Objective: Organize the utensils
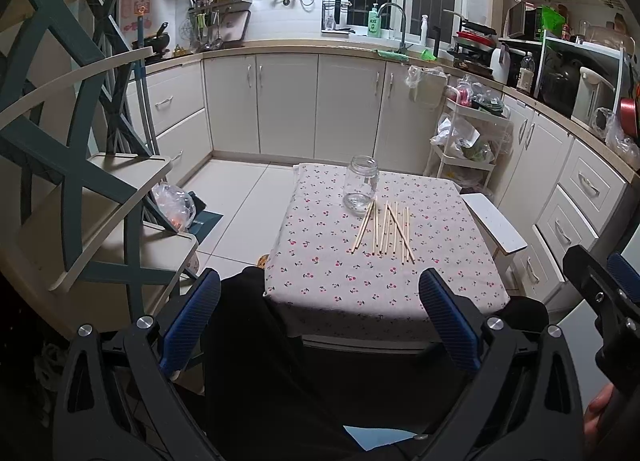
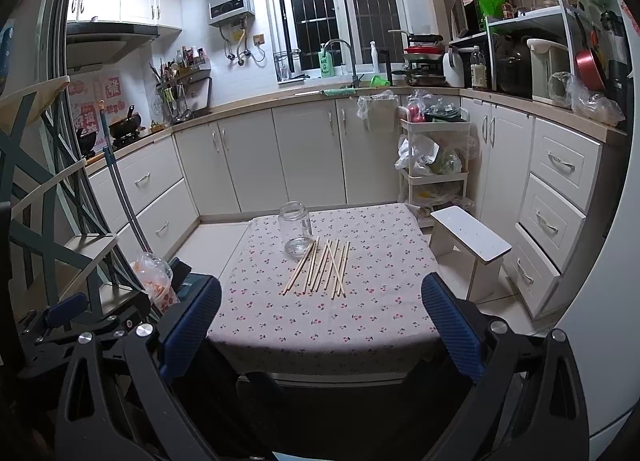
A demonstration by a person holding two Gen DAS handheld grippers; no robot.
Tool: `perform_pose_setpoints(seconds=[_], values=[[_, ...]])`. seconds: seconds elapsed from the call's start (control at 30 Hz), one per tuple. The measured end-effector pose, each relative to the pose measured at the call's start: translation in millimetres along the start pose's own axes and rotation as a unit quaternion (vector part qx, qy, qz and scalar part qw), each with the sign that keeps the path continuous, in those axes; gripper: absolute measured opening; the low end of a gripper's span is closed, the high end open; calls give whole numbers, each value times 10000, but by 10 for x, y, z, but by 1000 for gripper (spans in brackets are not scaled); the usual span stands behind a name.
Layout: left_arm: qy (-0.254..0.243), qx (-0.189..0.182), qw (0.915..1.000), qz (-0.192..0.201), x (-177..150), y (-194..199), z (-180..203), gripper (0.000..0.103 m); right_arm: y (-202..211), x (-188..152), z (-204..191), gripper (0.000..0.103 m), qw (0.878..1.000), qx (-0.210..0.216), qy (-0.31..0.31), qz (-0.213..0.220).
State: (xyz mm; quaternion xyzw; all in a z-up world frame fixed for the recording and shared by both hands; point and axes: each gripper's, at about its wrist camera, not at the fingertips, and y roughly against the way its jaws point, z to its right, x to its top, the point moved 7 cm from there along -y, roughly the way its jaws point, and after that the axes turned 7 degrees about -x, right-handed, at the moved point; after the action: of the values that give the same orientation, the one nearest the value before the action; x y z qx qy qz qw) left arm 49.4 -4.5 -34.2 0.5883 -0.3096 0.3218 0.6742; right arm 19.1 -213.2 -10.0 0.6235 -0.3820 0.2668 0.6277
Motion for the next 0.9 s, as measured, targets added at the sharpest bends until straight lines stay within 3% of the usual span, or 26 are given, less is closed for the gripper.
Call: perform_pose_setpoints(seconds=[0.9], values=[[66,3,10000,-19,15,17,39,95,29,20,38,96,10000,14,-43,50]])
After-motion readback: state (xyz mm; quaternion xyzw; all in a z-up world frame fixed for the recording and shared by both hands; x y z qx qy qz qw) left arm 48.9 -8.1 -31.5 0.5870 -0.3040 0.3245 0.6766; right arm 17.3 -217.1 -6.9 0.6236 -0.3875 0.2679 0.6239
